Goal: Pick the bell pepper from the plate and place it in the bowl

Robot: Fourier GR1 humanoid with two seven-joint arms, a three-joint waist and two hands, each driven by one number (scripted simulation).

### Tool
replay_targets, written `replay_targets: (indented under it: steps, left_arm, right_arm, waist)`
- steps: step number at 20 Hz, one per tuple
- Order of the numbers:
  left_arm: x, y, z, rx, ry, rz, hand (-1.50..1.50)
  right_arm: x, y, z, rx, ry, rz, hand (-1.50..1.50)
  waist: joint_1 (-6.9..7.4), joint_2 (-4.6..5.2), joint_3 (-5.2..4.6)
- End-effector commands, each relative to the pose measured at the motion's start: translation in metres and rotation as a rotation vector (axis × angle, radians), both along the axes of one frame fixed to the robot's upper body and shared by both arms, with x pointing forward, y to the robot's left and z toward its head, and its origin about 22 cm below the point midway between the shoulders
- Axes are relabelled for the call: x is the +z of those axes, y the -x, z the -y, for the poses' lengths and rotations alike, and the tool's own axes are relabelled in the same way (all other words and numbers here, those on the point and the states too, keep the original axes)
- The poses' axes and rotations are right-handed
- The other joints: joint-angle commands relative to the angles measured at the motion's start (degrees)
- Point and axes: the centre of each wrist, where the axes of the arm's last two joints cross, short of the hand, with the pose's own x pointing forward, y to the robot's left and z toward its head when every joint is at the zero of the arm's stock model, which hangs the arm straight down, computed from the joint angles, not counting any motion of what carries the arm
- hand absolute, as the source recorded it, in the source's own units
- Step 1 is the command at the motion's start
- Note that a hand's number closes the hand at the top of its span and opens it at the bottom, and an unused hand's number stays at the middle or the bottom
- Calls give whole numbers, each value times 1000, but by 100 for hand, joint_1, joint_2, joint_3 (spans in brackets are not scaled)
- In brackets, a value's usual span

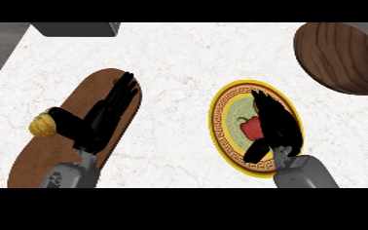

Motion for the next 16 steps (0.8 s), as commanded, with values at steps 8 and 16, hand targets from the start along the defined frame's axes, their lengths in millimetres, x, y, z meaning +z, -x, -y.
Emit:
replay_targets:
  steps: [8, 16]
  left_arm:
    - [-1, 4, 2, -5, 1, 9, 0]
    - [3, -10, 7, 3, 9, -20, 0]
  right_arm:
    - [-42, -15, 4, 4, -71, 47, 150]
    - [-31, -15, 0, 106, -11, 97, 150]
  waist:
    - [18, 9, 4]
    - [0, 4, 3]
